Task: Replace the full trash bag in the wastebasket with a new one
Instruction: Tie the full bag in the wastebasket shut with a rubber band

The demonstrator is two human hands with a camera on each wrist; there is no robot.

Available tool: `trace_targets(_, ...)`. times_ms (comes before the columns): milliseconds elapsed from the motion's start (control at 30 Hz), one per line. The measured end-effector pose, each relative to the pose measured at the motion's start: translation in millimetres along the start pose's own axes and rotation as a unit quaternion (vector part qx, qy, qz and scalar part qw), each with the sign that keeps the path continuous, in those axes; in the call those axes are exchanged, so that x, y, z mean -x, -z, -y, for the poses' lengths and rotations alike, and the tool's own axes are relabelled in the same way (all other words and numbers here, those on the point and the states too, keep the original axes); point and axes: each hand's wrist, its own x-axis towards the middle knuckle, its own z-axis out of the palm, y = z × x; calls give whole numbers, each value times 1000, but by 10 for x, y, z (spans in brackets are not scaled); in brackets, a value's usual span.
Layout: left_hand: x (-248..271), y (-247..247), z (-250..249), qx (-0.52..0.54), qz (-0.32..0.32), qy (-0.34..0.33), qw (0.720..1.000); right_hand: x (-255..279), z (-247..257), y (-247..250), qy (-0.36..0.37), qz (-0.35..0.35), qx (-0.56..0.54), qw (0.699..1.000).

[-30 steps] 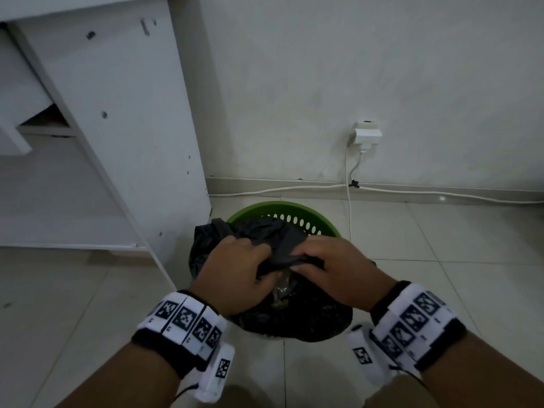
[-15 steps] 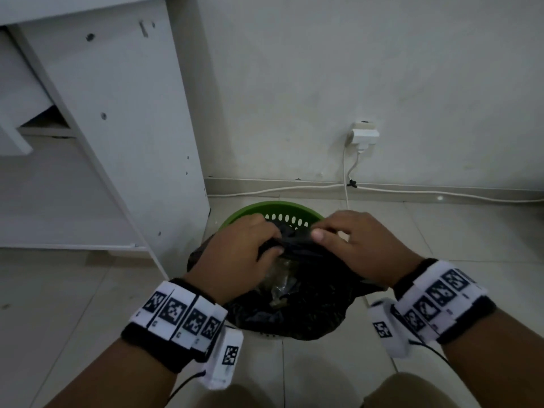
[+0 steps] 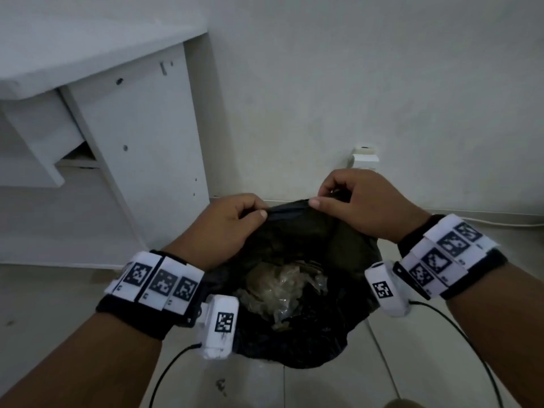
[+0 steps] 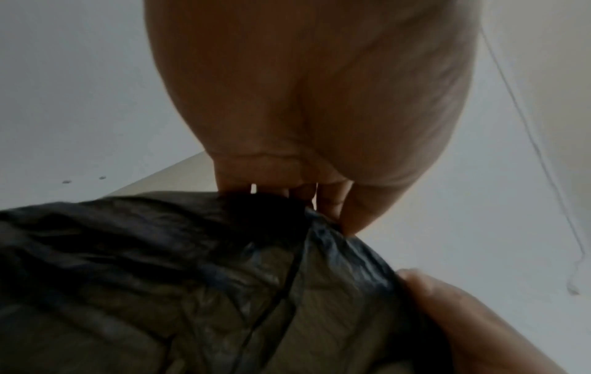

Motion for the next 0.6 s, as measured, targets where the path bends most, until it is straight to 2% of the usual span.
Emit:
trace_targets(67,-54,28,-107,-5,-48,-40,998,-57,-33,-12,7,-28,65,998)
trace_targets(133,-109,50,-189,-29,-86,-75,993,-105,12,-13,22,-39,59,997)
trace_targets(233,-168,80,-292,-101,-132,-108,980,-175,223,19,25,20,-36,999)
trace_targets(300,-180,93,-319,-110,-142,-116,977,-220,339,52,40,75,-47,995)
trace_targets(367,-175,133,-290,-75,-110,-74,988,-261,380,124,59,93,-14,994)
trace_targets(433,-159,200,-209,-12,5,4,1000,-314,333,228,57,66,3,996)
trace_targets(500,-120,229,-104,63,121,66,988,-370,231,324,41,19,37,998)
trace_targets(533,-95,222,-64,99,137,80,982,-396,187,356,35,1,59,998)
trace_targets(600,-60,196,-47,155,97,77,980,-432,128,372,35,-10,98,995)
